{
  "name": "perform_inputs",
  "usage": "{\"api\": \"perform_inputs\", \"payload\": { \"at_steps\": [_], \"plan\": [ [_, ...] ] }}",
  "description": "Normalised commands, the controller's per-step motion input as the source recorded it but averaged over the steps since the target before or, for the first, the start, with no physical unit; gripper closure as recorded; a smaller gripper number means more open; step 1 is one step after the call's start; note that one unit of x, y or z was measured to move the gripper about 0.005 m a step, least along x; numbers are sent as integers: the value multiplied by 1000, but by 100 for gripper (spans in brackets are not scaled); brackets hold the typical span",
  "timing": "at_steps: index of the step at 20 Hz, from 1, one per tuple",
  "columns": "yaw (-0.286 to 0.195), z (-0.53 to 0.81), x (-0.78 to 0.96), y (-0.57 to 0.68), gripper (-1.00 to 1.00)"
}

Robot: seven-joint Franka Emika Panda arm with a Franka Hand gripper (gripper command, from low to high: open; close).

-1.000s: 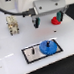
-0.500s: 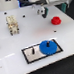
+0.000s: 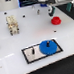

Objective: Insert the blue gear onto the right peg, followed by the red gear

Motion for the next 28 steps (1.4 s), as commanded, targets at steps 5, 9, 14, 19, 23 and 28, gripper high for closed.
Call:
{"api": "perform_inputs", "payload": {
  "at_steps": [5,9,14,19,23,28],
  "plan": [
    [0,-292,0,-69,-100],
    [0,-241,-59,-197,-100],
    [0,-215,-90,-209,-100],
    [0,-188,-281,-232,-100],
    [0,-184,-366,-142,100],
    [0,-111,-421,-66,100]
  ]
}}
